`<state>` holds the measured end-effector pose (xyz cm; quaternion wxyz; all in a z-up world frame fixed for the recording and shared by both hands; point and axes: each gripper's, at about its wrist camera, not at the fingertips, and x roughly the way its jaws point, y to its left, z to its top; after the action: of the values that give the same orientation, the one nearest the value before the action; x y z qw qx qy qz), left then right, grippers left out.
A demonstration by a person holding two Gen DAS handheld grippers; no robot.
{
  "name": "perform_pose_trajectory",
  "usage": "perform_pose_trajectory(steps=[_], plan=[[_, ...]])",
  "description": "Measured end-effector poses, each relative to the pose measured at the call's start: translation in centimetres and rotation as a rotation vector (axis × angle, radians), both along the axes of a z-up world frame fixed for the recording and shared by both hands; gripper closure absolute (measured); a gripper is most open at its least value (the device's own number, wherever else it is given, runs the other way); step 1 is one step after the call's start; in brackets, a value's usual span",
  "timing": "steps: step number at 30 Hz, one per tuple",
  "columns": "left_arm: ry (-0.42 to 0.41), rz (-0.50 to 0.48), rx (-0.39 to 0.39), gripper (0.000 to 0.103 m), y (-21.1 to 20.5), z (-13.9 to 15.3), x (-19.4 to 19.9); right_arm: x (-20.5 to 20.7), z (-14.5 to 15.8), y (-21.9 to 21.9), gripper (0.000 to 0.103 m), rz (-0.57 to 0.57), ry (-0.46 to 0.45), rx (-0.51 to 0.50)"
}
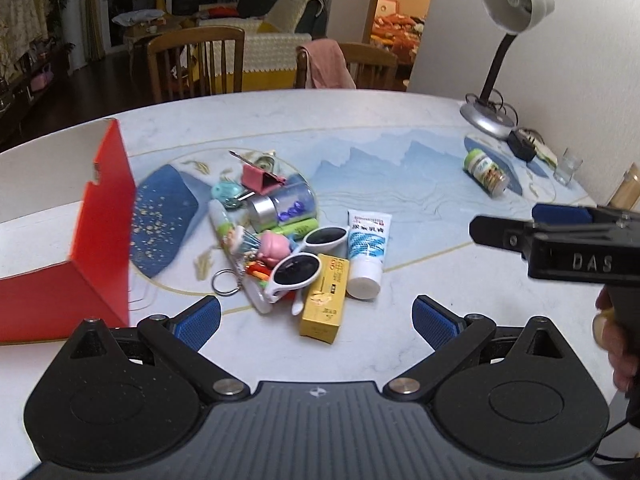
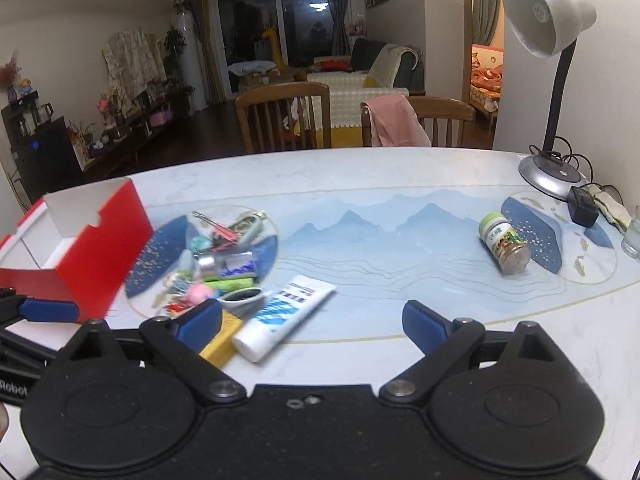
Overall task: Organize rigid objects
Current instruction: 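Reach the left tool to the white cream tube while the right tool reaches the green-lid jar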
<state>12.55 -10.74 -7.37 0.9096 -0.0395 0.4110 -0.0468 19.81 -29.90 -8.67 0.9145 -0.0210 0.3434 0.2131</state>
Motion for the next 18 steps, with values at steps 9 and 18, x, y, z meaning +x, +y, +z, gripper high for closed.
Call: perform_pose_trajectory(steps=[9,18], plan=[[0.008,-0.056,0.042,0.001,-3.6,-1.3,3.5,5.1,-1.3,-3.6,0.007,-0.058,-0.019,-0.036],[0.032,-0.105,0.083,0.001,-7.1,-3.5,7.2,11.9,-3.1,-9.1,0.009,-0.162,-0.055,-0.108]])
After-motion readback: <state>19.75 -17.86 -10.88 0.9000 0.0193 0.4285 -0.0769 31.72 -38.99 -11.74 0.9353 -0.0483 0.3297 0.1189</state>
